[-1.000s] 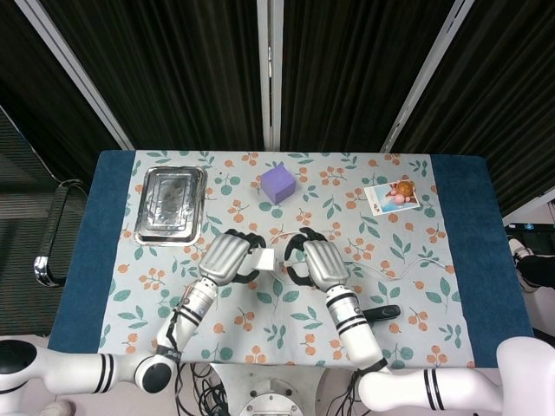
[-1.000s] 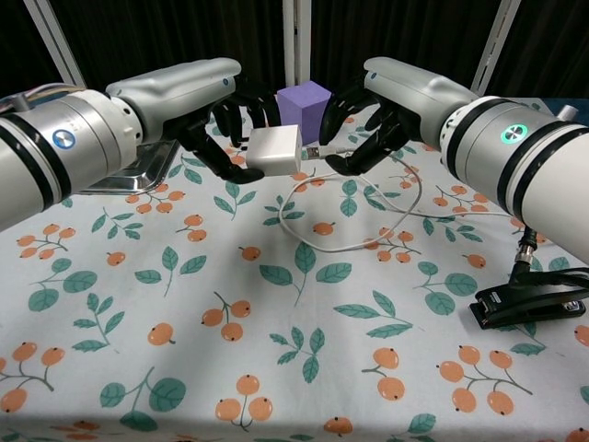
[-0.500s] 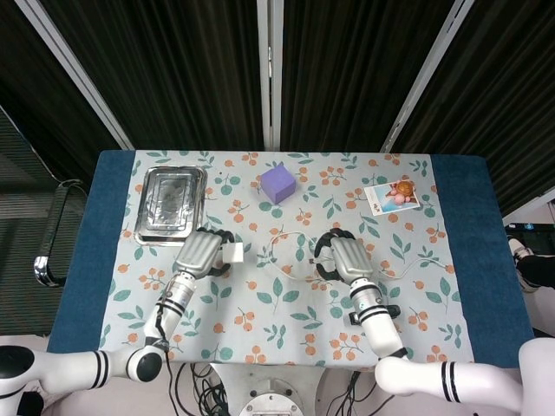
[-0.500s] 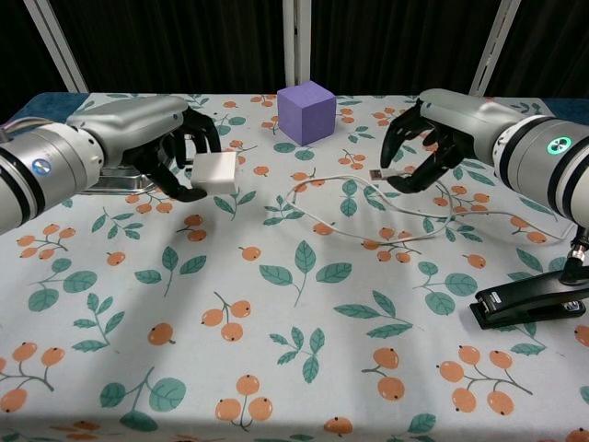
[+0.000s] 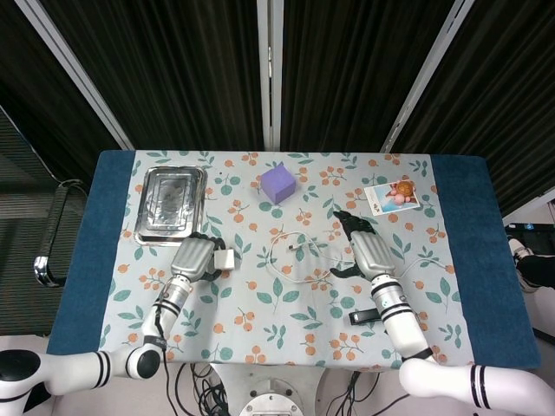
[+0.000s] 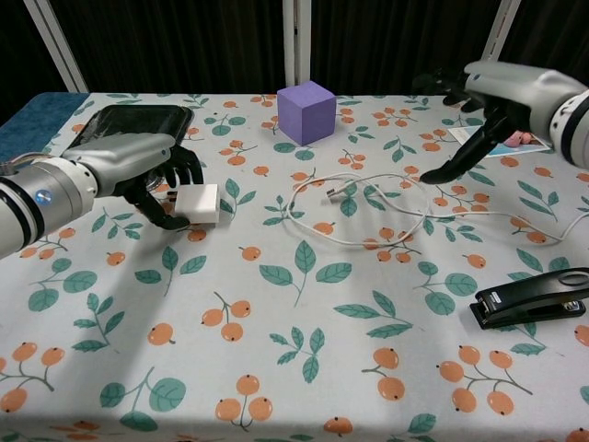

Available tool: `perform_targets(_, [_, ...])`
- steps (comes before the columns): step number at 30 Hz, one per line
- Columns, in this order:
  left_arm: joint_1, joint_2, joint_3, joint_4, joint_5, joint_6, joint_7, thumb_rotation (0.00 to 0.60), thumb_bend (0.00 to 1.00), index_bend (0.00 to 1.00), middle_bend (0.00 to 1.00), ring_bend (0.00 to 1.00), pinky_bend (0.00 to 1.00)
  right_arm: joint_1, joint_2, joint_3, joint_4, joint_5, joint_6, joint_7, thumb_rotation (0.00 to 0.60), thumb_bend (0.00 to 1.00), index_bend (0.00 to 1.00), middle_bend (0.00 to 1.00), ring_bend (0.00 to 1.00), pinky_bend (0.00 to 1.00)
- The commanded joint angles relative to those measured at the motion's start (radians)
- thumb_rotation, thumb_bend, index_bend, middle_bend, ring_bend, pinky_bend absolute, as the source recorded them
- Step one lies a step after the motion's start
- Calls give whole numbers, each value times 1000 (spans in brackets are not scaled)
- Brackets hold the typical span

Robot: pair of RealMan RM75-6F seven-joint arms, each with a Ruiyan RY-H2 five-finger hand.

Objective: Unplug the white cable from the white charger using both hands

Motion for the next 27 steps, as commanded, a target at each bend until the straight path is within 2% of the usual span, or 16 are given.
perform_targets(1, [6,9,2,-16,19,15,1,600,389,220,246,158,125,-43,58,-18,-49,-56,45,30,600,54,0,23,0,0])
perform_targets(5, [31,47,15,-61,58,58,2,600,270,196,212,116,88,-80,106,-35,-62,-83,58,70,600,85,0,27,0,0])
perform_targets(7, [55,83,21,-94,81,94,-7,600,248,186,201,107,71,-106,132,-52,-64,-118,57,109,600,97,0,28,0,0])
perform_targets(12, [147,185,34,-158,153,239,-53,600,243,185,200,107,60,-177,212,-85,-70,-239,61,248,600,136,0,30,0,0])
perform_targets(18, [293,338,69,-195,245,437,-109,600,242,186,201,107,37,-270,296,-162,-8,-503,139,375,600,157,0,17,0,0])
perform_targets(22, [373,423,106,-209,310,516,-162,600,242,200,202,103,17,-309,363,-217,25,-630,155,464,600,190,0,0,0,0])
perform_targets(27, [462,506,145,-241,337,587,-151,600,236,204,203,100,16,-358,399,-261,69,-709,200,507,600,224,0,0,0,0])
